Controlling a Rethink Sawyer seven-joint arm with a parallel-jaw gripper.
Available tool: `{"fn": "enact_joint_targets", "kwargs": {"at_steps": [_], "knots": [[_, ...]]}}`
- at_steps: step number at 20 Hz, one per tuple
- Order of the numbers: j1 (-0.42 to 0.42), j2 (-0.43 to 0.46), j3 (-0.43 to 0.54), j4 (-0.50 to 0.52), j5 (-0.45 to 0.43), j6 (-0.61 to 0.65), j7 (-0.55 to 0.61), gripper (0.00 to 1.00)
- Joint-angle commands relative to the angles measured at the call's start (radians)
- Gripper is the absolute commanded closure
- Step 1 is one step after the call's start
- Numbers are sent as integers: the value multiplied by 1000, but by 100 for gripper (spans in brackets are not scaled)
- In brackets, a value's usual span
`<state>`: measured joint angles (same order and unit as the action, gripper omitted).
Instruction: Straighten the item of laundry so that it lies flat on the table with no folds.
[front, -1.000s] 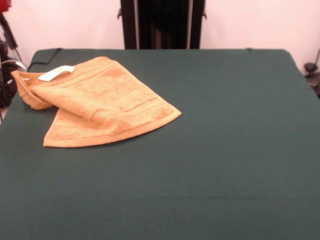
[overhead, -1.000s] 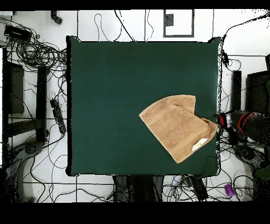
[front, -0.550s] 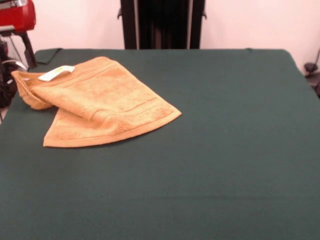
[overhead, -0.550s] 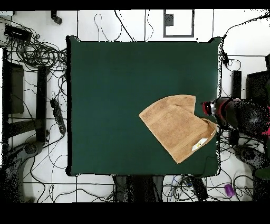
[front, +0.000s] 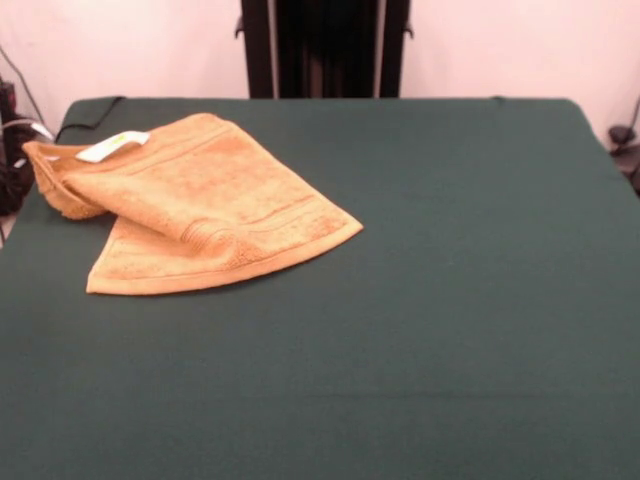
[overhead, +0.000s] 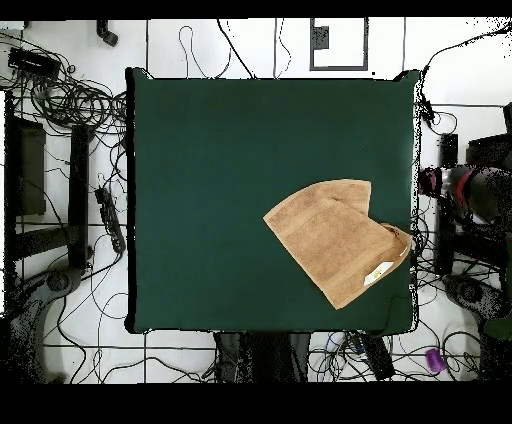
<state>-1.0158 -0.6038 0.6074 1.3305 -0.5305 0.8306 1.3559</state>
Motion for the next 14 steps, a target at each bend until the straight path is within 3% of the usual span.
{"fn": "enact_joint_targets", "kwargs": {"at_steps": [1,14], "knots": [[70,121,-93,-119,38,19,198,0],[120,128,-143,-96,123,-23,222,0]]}}
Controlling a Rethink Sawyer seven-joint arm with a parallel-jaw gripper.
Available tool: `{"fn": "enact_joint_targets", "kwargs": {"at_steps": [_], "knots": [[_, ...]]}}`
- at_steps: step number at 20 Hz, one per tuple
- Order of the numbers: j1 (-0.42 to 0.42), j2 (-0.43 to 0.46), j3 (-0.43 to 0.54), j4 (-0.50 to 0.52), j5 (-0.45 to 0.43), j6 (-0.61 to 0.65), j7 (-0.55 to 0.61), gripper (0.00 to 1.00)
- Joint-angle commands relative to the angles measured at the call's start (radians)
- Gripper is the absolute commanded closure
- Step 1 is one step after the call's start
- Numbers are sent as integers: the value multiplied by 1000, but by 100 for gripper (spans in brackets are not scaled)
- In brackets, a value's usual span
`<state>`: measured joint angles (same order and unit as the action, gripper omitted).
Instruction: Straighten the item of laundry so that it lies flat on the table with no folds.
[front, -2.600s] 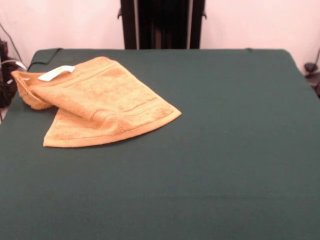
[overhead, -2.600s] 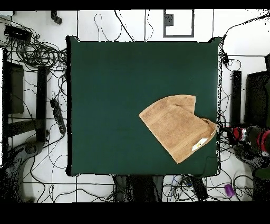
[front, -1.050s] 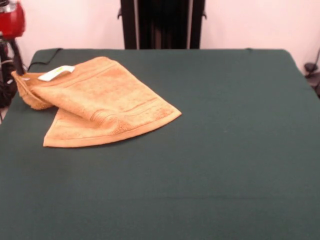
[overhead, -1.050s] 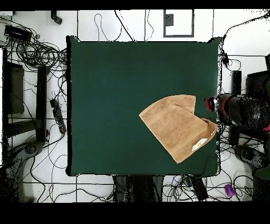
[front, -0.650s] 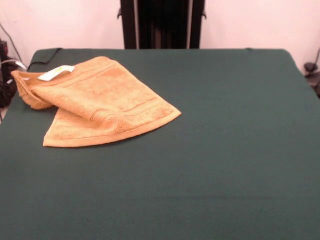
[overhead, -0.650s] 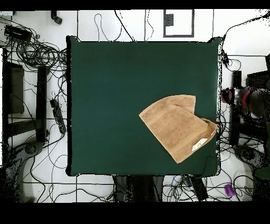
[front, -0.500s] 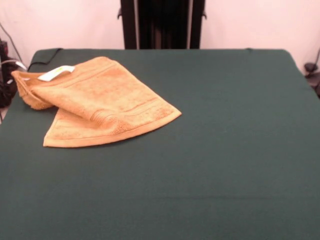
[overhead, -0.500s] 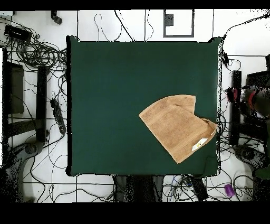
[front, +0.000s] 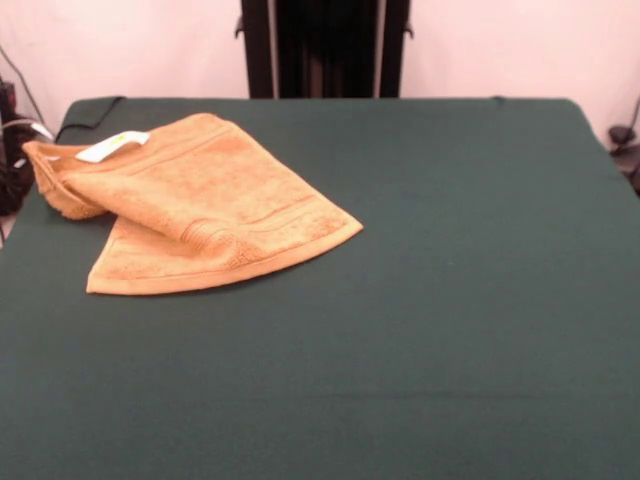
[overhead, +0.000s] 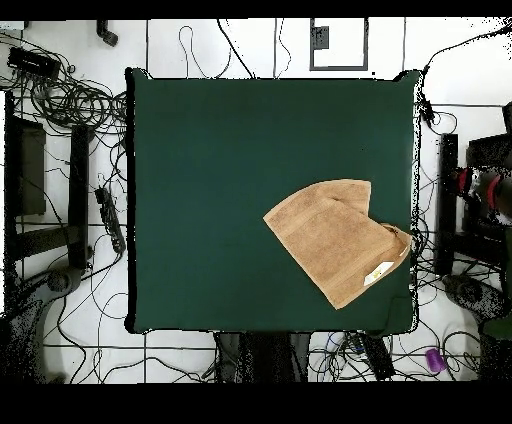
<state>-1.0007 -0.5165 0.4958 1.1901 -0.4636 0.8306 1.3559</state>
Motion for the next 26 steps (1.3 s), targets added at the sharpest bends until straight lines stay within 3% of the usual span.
{"fn": "enact_joint_targets", "kwargs": {"at_steps": [1,26], "knots": [[111,39,-37,50,61,-30,225,0],[249,10,-165,177,168,-163,283,0]]}}
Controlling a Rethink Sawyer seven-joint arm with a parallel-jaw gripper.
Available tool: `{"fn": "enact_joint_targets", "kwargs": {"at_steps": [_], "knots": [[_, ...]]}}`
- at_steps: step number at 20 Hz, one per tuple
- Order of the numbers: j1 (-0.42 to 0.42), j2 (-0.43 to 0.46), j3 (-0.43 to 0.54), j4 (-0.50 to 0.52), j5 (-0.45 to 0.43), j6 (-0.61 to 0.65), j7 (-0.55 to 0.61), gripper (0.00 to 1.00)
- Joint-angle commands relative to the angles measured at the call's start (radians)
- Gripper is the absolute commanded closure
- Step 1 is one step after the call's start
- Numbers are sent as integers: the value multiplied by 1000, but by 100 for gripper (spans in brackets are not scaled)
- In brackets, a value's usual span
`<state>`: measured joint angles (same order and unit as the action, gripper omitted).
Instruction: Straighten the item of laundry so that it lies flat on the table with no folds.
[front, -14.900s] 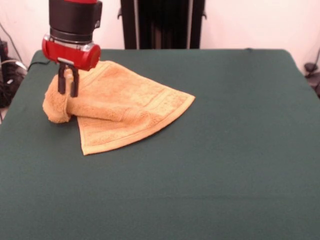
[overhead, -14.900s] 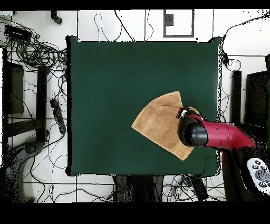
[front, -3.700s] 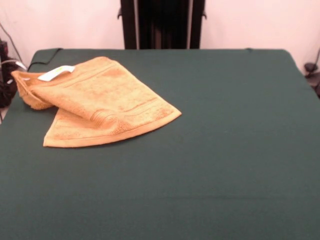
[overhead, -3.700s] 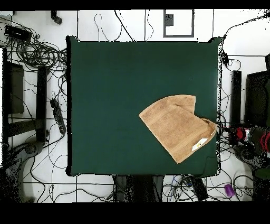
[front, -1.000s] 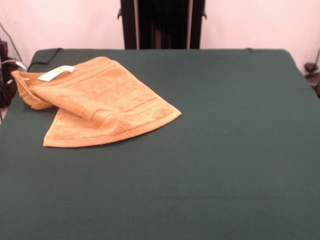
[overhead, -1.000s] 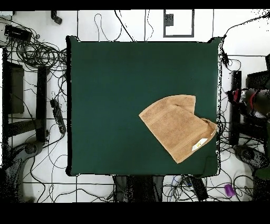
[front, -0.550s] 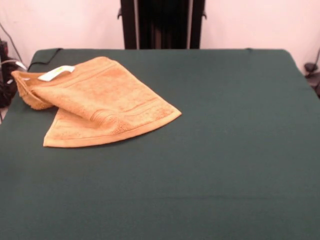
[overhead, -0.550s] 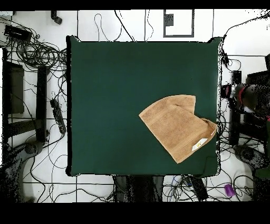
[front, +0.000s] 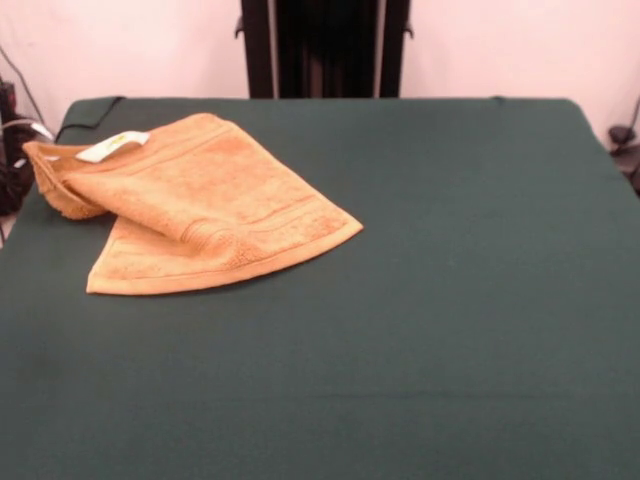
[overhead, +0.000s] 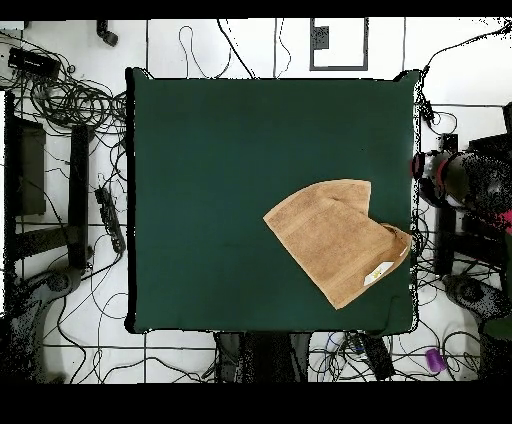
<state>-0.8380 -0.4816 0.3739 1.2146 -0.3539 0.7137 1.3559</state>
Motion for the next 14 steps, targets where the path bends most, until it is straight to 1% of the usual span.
{"fn": "enact_joint_targets", "kwargs": {"at_steps": [1,8,14], "knots": [[96,-26,-50,162,68,-55,290,0],[143,-29,-93,208,124,-100,326,0],[185,-38,-160,248,172,-132,363,0]]}}
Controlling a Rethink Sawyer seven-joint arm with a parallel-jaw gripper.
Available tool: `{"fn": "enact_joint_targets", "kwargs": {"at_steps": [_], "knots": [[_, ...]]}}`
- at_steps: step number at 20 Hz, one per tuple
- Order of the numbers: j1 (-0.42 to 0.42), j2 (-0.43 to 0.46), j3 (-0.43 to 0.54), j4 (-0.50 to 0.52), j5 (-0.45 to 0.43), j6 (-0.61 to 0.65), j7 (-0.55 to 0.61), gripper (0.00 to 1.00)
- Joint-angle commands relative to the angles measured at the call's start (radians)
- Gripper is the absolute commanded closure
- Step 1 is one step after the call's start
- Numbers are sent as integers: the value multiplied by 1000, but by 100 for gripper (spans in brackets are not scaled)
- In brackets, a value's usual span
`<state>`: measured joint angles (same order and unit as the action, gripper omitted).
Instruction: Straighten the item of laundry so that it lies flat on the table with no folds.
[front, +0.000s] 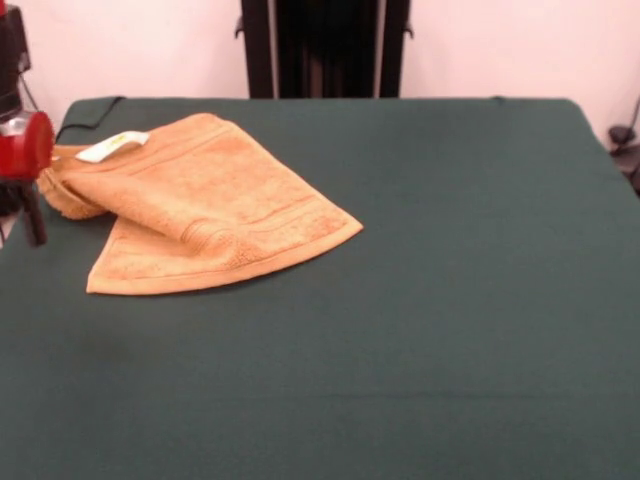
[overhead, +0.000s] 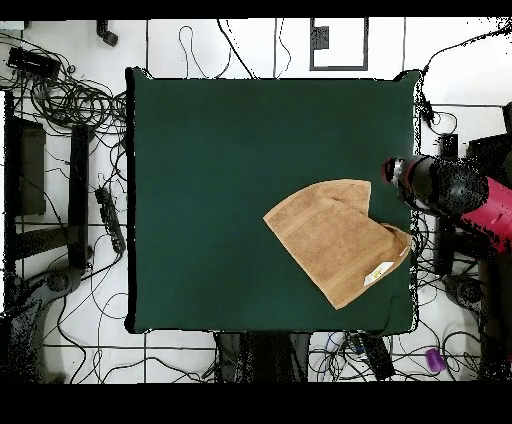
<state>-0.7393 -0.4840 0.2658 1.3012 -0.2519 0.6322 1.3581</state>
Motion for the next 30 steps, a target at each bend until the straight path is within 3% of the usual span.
{"fn": "enact_joint_targets", "kwargs": {"at_steps": [1,30], "knots": [[91,-37,-59,169,77,-61,361,0],[123,64,-75,191,189,-269,322,0]]}}
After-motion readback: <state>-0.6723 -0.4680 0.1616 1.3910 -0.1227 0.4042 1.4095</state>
